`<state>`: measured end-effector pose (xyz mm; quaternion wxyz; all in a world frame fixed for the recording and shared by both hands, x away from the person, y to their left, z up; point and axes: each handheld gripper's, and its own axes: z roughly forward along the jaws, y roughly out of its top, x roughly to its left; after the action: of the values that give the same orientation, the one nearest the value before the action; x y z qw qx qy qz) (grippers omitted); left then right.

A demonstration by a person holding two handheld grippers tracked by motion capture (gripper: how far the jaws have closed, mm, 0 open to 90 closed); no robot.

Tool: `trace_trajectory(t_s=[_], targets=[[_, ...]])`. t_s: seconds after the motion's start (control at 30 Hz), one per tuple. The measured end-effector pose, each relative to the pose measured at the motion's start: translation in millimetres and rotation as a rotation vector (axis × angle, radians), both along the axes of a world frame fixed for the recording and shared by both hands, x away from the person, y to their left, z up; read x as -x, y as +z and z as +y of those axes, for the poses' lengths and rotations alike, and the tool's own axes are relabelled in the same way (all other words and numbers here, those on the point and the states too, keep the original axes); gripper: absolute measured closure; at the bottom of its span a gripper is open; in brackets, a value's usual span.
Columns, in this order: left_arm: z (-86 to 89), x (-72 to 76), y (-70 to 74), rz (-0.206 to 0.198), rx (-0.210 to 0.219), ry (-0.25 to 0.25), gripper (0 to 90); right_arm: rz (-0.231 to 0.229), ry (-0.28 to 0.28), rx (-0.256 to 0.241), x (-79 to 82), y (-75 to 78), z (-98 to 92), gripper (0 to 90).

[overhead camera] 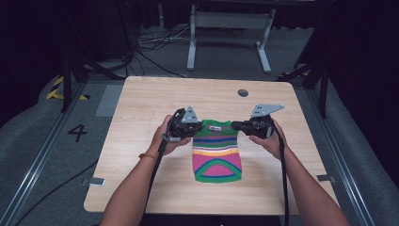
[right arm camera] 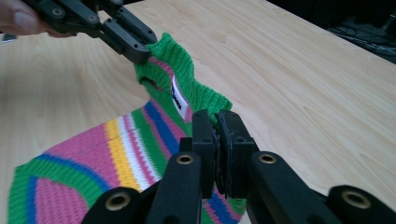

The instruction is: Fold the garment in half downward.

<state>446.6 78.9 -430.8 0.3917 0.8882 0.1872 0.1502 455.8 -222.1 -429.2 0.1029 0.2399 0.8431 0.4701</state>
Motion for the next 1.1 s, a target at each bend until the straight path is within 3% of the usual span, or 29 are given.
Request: trace_trajectory(t_s=[0.23, 0.7, 0.83, 1.1], targets=[[-5.2, 19.2, -2.6, -0.02, -0.049, -0.048, 83.0, -0.001, 0.037, 0.013, 18.2, -4.1, -2.9, 86.4], [-2.2, 57.4, -12.2, -0.027, -0.022, -0.106, 82.6, 0.007, 0.113, 0.038, 50.7, -11.5, -6.8, 86.4], [-3.3, 70.6, -16.9, -0.034, -0.061, -0.135, 82.5, 0.007, 0.143, 0.075, 63.6, -14.7, -5.7, 86.4], [-5.5, 94.5, -24.6, -0.017, -0.088, -0.191, 82.4, 0.02, 0.187, 0.099, 82.2, -22.4, -8.5, 86.4]])
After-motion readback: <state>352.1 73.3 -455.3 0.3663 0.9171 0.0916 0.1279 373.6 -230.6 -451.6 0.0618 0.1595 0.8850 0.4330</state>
